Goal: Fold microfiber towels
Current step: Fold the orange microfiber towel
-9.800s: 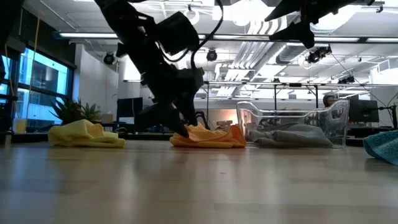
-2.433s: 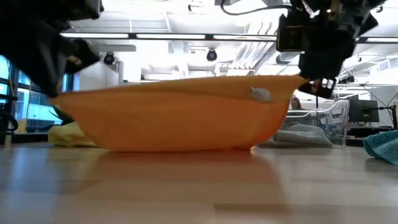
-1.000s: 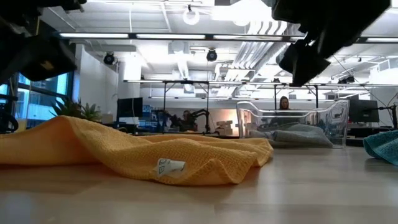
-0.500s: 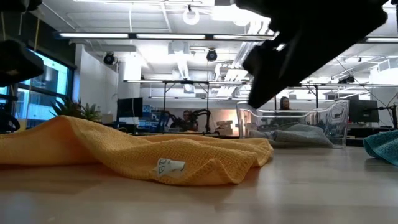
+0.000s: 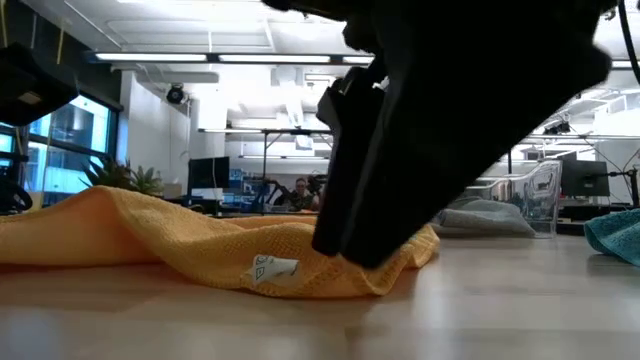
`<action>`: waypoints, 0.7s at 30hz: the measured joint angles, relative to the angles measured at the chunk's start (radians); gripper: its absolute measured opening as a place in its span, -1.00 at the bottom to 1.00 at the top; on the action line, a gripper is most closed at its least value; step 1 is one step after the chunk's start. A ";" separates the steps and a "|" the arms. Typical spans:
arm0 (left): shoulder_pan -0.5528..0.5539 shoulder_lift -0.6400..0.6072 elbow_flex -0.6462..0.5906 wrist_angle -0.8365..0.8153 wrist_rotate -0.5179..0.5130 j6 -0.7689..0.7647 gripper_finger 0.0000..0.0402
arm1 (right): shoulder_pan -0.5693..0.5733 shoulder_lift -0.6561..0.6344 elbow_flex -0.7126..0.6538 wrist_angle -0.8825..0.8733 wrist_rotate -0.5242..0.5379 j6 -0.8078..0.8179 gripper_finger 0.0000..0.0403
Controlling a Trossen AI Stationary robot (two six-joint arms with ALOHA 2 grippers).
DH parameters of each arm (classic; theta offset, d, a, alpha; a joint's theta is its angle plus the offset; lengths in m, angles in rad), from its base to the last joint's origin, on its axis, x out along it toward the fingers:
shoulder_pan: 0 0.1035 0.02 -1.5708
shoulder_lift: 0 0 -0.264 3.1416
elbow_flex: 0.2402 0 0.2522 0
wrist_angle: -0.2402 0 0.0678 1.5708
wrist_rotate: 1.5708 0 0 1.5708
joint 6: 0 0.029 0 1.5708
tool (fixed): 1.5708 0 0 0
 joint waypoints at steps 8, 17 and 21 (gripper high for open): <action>0.000 0.000 0.000 0.005 -0.012 -0.013 0.28 | 0.010 0.050 0.043 -0.030 0.020 0.027 -0.28; 0.000 0.000 0.000 0.008 -0.012 -0.027 0.28 | 0.010 0.049 0.037 -0.047 0.047 0.052 -0.70; 0.000 0.000 0.000 0.010 -0.010 -0.035 0.28 | 0.008 0.047 0.037 -0.062 0.046 0.074 -0.95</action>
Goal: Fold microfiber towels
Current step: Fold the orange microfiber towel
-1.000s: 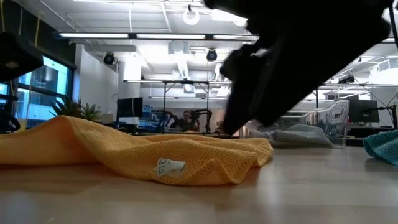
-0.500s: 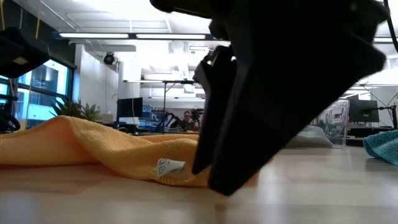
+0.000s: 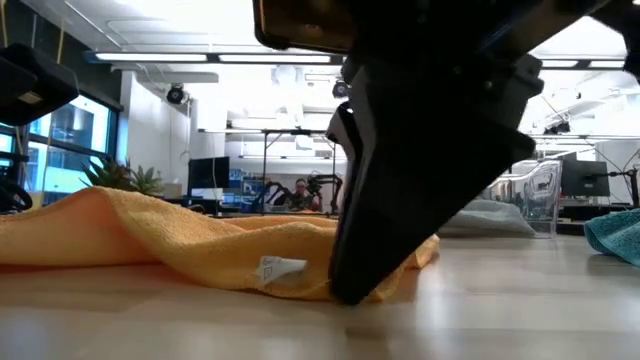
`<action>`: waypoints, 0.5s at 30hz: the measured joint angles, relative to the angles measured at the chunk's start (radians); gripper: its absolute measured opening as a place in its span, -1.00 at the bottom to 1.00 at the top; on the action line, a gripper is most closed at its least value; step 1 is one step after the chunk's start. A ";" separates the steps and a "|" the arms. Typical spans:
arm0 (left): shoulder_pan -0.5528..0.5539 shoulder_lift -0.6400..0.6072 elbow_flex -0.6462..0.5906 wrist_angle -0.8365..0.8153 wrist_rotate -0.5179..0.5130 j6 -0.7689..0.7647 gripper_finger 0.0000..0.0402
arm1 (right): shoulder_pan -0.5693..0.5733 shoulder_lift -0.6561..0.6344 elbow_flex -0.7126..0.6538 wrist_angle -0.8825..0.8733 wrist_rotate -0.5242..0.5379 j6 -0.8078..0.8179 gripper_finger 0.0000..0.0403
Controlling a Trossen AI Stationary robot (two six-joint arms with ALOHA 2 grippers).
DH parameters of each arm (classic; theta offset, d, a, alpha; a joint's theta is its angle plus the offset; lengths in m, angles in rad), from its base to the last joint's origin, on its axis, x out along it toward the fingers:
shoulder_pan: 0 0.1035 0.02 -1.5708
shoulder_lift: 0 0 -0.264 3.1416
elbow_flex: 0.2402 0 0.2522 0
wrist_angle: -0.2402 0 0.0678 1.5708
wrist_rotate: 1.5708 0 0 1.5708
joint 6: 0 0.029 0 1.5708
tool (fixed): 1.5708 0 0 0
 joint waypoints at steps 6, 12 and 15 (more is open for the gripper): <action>0.001 0.000 0.000 0.002 0.015 -0.026 0.28 | -0.015 -0.075 -0.002 -0.071 -0.112 0.004 -0.99; 0.026 0.000 0.000 0.077 0.035 -0.012 0.28 | -0.025 -0.175 0.000 -0.143 -0.286 -0.002 -1.00; 0.041 0.000 0.000 0.106 0.036 0.047 0.28 | -0.030 -0.197 -0.001 -0.221 -0.338 0.000 -1.00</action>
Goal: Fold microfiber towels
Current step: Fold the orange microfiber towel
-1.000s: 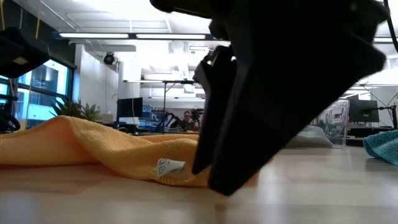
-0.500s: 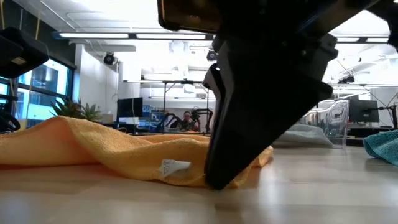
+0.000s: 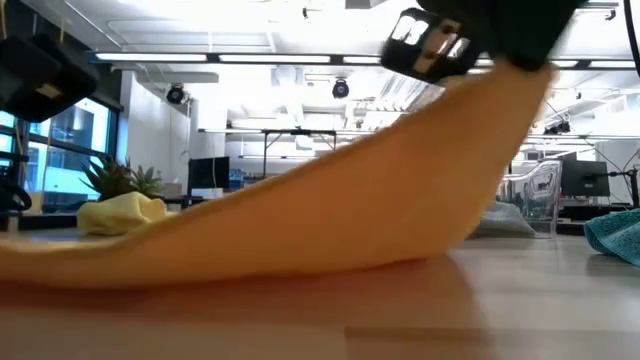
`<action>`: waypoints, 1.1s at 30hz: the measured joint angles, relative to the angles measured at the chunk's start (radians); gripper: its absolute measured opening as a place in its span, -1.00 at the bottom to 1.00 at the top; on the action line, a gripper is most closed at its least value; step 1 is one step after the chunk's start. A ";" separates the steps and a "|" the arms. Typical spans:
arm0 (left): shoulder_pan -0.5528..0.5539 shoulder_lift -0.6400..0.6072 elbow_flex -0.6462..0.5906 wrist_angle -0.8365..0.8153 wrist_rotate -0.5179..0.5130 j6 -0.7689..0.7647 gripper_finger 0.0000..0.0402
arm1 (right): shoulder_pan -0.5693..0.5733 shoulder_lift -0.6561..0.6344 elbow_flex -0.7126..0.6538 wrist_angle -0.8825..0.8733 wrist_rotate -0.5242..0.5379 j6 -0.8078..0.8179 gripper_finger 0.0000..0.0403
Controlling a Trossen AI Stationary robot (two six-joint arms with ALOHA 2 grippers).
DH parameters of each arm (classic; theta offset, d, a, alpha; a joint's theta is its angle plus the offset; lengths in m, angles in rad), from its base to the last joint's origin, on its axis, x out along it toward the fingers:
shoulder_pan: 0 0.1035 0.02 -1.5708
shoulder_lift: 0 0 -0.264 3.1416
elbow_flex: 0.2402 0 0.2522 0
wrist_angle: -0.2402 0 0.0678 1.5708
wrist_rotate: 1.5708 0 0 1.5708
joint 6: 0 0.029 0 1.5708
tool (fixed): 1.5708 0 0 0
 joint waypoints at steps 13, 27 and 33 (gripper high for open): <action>-0.018 0.097 0.009 0.056 -0.022 -0.003 0.28 | -0.046 -0.002 -0.004 -0.123 -0.021 -0.020 -1.00; -0.132 0.315 0.231 -0.257 -0.318 -0.307 0.28 | -0.090 -0.002 -0.004 -0.113 -0.022 -0.056 -1.00; -0.136 0.375 0.274 -0.339 -0.346 -0.435 0.28 | -0.091 -0.002 -0.004 -0.108 -0.030 -0.062 -1.00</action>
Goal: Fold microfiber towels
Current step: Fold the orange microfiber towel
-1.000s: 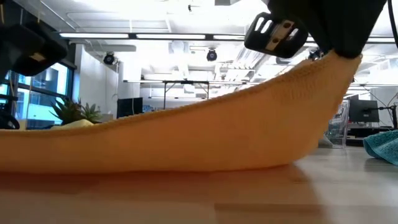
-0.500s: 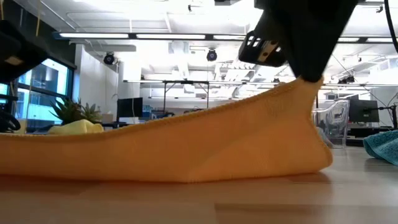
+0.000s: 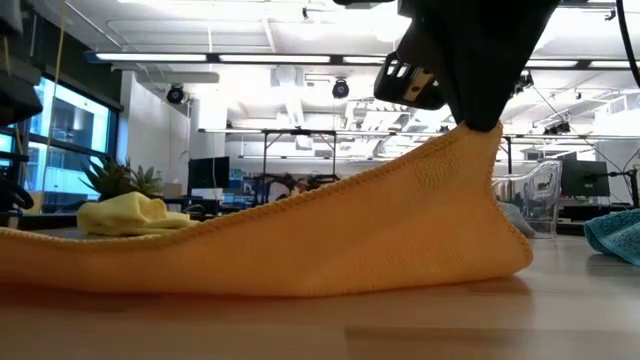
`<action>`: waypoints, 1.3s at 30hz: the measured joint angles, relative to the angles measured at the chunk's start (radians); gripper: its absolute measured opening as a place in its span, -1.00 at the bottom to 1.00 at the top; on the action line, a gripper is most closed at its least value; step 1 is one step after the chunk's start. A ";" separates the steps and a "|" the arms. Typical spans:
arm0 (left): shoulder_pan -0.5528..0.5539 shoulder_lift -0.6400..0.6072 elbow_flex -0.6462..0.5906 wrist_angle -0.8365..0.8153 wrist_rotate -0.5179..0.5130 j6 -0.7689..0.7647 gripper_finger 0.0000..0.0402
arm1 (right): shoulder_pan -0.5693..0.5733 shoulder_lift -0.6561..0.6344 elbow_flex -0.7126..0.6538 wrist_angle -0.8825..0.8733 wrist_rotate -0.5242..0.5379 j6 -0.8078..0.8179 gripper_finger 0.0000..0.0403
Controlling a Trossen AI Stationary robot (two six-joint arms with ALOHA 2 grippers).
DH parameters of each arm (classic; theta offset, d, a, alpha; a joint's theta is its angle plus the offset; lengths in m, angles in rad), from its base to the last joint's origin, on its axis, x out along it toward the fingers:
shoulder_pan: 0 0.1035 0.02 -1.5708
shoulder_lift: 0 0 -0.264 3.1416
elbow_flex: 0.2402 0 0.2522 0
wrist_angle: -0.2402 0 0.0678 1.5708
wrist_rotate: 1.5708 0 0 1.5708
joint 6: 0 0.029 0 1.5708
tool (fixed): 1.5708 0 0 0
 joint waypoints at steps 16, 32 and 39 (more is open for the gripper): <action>-0.101 -0.010 0.028 -0.153 -0.119 -0.178 -0.07 | 0.000 0.000 0.000 0.026 0.001 0.009 -1.00; -0.102 0.047 0.027 -0.062 -0.145 -0.026 -0.12 | -0.001 0.000 0.000 0.051 0.002 0.040 -1.00; -0.121 0.045 0.027 -0.061 -0.147 0.053 -0.43 | -0.001 0.000 0.000 0.059 0.005 0.040 -1.00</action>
